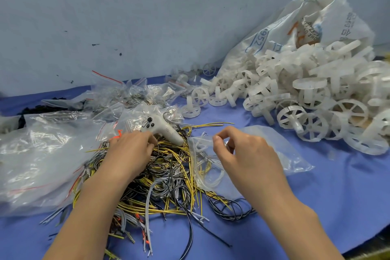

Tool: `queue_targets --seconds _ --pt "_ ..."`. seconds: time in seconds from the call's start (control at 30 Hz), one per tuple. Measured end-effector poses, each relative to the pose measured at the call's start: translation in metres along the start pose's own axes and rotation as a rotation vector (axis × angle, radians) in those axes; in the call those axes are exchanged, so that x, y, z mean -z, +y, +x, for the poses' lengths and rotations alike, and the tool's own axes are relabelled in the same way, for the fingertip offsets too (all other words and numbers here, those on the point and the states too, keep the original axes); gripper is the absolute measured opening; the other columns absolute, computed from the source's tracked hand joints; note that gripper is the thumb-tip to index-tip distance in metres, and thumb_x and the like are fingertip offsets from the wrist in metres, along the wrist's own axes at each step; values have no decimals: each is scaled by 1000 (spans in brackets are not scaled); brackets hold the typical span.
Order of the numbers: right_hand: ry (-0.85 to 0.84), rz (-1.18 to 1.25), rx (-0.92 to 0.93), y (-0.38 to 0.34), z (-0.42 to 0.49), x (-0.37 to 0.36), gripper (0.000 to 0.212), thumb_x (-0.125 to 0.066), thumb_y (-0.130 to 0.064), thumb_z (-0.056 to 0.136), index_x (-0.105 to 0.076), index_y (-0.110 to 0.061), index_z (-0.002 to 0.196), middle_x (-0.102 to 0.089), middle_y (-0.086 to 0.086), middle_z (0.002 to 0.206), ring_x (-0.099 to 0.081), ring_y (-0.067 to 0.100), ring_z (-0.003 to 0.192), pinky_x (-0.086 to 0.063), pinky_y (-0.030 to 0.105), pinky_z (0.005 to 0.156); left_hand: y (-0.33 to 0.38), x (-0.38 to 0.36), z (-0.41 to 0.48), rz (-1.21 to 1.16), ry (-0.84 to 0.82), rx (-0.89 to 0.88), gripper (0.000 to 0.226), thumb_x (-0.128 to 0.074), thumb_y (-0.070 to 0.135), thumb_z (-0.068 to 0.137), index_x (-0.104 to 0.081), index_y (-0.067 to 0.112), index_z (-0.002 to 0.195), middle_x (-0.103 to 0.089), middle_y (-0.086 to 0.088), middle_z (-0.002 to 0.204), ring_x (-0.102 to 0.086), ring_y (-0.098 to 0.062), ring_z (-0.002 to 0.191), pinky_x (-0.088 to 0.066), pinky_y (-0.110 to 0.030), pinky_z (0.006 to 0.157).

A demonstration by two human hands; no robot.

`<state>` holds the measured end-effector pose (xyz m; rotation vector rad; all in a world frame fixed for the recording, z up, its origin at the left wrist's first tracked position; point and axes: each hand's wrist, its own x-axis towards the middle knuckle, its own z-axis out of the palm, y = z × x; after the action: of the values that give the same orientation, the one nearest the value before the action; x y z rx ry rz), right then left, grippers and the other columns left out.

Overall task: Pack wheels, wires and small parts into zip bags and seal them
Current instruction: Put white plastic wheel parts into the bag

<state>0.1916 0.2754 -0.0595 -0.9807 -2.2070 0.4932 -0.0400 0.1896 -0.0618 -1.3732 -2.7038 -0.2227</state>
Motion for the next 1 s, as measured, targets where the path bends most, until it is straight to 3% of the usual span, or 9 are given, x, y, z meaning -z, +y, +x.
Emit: queue_targets --seconds 0.3,0.43,0.57,0.7,0.9,1.0 --pt "-8 20 -16 3 -1 5 18 -48 -44 98 -56 -33 87 -57 -11 64 -55 22 70 -35 36 57 0 -9 -5 134 -32 -19 29 -46 37 101 -57 43 127 -58 4 123 -50 -23 119 -39 -42 97" --pt "-8 14 -16 3 0 6 18 -48 -45 98 -57 -33 87 -58 -12 65 -55 20 70 -36 36 57 1 -11 -4 160 10 -27 23 -49 39 100 -62 41 118 -58 4 112 -52 -22 113 -41 -39 94" --pt "-7 18 -19 4 -1 7 18 -48 -44 98 -56 -33 86 -58 -12 66 -55 18 70 -38 35 57 -2 1 -5 57 -4 -90 17 -51 38 99 -62 41 112 -54 7 112 -49 -19 115 -40 -38 96" --pt "7 13 -17 5 -1 8 19 -48 -44 98 -58 -33 87 -58 -12 66 -54 17 69 -37 35 55 -6 29 -14 -142 -5 -162 13 -52 31 99 -63 35 105 -56 11 110 -54 -14 103 -46 -42 93" --pt "16 8 -18 5 -1 8 19 -48 -44 98 -57 -32 87 -59 -11 65 -53 15 67 -35 30 52 -7 72 -28 -322 226 -276 12 -55 26 96 -63 35 97 -62 17 91 -57 0 82 -49 -30 69" --pt "21 14 -20 4 -1 8 18 -49 -44 98 -57 -32 86 -59 -12 65 -53 15 67 -36 30 53 -10 86 -32 -478 407 -292 12 -54 42 91 -65 41 97 -66 23 82 -61 5 79 -43 -19 62"
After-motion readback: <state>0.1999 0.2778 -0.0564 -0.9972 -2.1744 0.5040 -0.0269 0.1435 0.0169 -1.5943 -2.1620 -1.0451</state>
